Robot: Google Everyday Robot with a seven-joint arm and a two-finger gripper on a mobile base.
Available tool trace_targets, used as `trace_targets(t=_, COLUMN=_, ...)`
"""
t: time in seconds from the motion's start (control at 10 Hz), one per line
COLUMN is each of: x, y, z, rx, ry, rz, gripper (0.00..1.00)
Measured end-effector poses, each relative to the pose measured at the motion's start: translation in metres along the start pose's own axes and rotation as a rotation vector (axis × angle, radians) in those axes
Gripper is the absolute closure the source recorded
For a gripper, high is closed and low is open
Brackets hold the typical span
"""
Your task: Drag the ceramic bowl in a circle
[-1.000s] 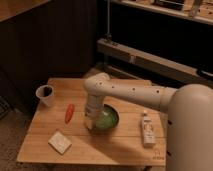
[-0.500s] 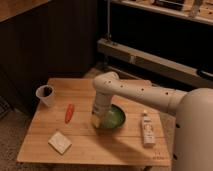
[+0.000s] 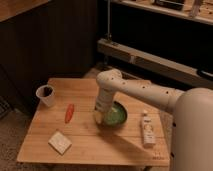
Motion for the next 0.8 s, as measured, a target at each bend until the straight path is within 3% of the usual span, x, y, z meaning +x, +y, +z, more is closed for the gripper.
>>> trace_targets(t=0.3, x=-0.014, y=0.044, z=-0.015, rx=-0.003, ry=0.023, rz=0.054, gripper=1.00)
trace_targets(t=0.6, x=-0.045, y=0.057, z=-0.018, rx=-0.002, ry=0.026, rz=0.125, gripper=1.00)
trace_targets(t=0.8, x=-0.066, y=0.048, z=-0.013, rx=0.013, ry=0.023, rz=0.149, gripper=1.00)
